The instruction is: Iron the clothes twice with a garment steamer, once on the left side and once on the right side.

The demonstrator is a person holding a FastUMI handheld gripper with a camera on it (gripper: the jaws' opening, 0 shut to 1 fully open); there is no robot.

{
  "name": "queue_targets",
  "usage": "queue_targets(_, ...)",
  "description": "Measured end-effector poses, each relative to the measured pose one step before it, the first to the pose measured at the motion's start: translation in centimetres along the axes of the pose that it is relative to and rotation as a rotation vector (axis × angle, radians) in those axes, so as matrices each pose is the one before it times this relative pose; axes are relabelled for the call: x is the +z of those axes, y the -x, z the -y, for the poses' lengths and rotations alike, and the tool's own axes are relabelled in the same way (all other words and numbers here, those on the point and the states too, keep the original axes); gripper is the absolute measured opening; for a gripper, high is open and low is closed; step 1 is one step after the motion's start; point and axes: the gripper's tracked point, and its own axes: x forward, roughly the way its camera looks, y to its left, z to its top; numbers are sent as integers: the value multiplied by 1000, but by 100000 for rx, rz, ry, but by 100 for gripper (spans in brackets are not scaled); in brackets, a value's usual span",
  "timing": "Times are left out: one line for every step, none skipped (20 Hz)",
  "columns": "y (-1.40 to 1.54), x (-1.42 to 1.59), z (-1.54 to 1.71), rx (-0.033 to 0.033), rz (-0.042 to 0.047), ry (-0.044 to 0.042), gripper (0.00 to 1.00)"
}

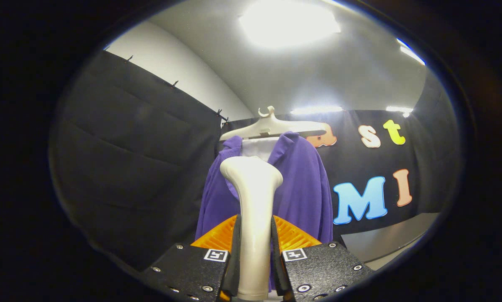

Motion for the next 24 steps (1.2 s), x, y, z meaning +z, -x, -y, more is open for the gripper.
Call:
queue_targets(-834, 1096, -578, 1044, 2647, 122, 33)
queue_targets(-766, 935, -553, 794, 2075, 477, 33)
queue_targets(-890, 711, -479, 787, 1620, 241, 33)
queue_targets(-913, 569, -630, 854, 1409, -92, 33)
queue_targets(-777, 331, -547, 622, 781, -98, 33)
queue_targets(-800, 284, -478, 318, 526, -36, 33)
queue_targets(-869, 183, -244, 22, 440, -118, 33)
queue_targets(-912, 19, -380, -81, 372, 572, 33)
queue_targets(-886, -167, -344, -145, -276, 1214, 33)
queue_targets(-1024, -484, -298, 106, -822, 1291, 33)
queue_targets(-1200, -606, -354, 402, -1155, 1209, 33)
queue_targets(-837, -782, -280, 211, -1818, 1104, 33)
queue_targets(-631, -650, -76, -702, -1646, 1080, 33)
queue_targets(-628, -601, 120, -1387, -1565, 639, 33)
queue_targets(-359, -981, 5, -713, -2121, 50, 33)
queue_targets(-121, -909, -280, 134, -2058, -550, 33)
queue_targets(-42, -843, -289, 575, -1654, -325, 33)
queue_targets(33, -820, -212, 420, -1509, 515, 33)
queue_targets(222, -776, -133, 369, -1522, 1014, 33)
queue_targets(174, -831, -172, 349, -1539, 849, 33)
queue_targets(408, -813, -33, 129, -501, 705, 33)
queue_targets(307, -416, -60, -71, -168, 686, 33)
queue_targets(213, -566, 30, 267, -764, 145, 33)
queue_targets(332, -625, -158, 373, -732, 61, 33)
